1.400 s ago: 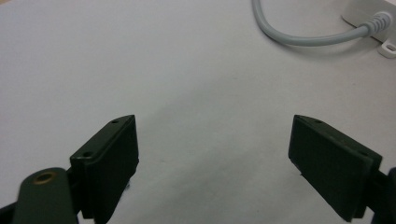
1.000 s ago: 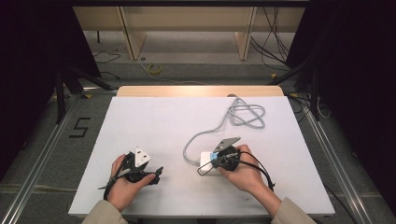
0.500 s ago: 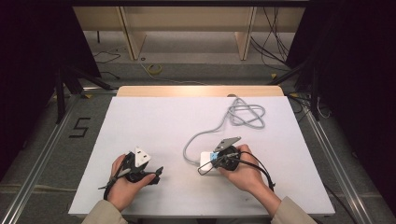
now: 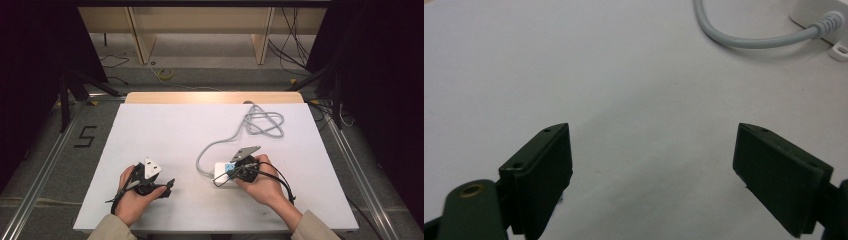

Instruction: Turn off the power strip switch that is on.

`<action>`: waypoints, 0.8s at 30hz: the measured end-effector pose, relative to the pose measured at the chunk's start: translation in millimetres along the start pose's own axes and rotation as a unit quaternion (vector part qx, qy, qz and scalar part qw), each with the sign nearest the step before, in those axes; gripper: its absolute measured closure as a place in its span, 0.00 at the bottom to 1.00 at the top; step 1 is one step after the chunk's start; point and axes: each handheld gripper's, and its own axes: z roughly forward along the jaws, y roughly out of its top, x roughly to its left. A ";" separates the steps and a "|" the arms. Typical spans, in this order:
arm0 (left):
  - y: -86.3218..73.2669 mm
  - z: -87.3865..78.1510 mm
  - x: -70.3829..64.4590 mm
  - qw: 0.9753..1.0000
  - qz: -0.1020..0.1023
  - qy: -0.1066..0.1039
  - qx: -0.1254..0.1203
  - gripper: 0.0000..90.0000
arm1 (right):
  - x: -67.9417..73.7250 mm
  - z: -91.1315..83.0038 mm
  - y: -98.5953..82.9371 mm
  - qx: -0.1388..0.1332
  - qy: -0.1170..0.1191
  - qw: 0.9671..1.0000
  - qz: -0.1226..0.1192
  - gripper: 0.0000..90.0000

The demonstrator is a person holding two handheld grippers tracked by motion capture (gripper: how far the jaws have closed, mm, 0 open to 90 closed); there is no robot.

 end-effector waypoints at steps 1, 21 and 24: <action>0.1 -0.1 0.0 1.000 0.000 0.000 0.000 0.17 | -0.1 -0.1 -0.8 -0.003 0.001 1.000 0.001 1.00; -1.2 -1.1 0.4 1.000 -0.003 -0.001 0.003 0.17 | -0.9 -14.5 -9.3 -0.025 0.009 1.000 -0.001 0.99; -1.4 -1.5 0.3 1.000 -0.003 -0.002 0.003 0.18 | -2.1 -17.1 -11.8 -0.029 0.010 1.000 -0.001 0.99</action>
